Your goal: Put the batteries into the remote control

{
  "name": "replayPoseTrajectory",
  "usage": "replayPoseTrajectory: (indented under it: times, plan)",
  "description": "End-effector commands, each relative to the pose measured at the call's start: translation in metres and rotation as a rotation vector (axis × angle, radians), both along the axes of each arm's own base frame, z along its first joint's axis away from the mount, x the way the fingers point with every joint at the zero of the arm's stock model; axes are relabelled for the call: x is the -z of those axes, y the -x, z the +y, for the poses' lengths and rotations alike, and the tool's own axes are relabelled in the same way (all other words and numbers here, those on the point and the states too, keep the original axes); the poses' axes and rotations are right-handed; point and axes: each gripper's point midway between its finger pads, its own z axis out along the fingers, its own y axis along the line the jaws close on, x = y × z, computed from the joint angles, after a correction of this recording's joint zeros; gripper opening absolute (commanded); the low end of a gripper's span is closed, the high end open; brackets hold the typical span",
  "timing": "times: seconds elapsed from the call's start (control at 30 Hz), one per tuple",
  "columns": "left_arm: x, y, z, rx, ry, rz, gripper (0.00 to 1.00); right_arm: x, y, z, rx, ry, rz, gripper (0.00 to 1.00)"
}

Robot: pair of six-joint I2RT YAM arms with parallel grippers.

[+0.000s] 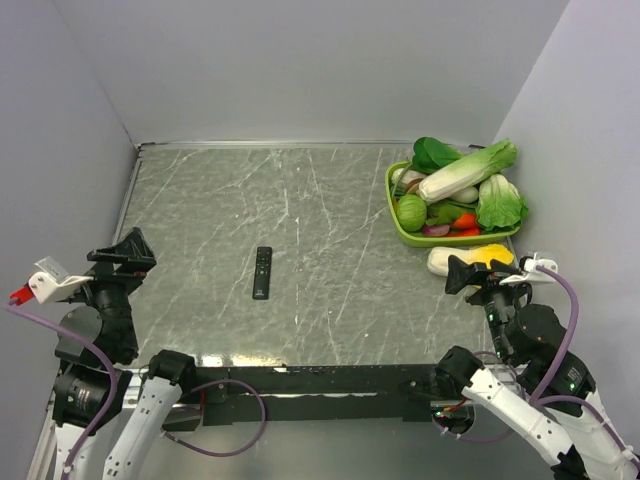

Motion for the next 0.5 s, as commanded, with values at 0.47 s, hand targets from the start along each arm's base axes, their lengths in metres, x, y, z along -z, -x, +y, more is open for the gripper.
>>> replayPoseTrajectory:
  times: [0.47]
  plan:
    - [0.0159, -0.0101, 0.0061, -0.057, 0.008, 0.078, 0.99, -0.0067, 0.0038, -0.0010, -0.015, -0.054, -0.060, 1.00]
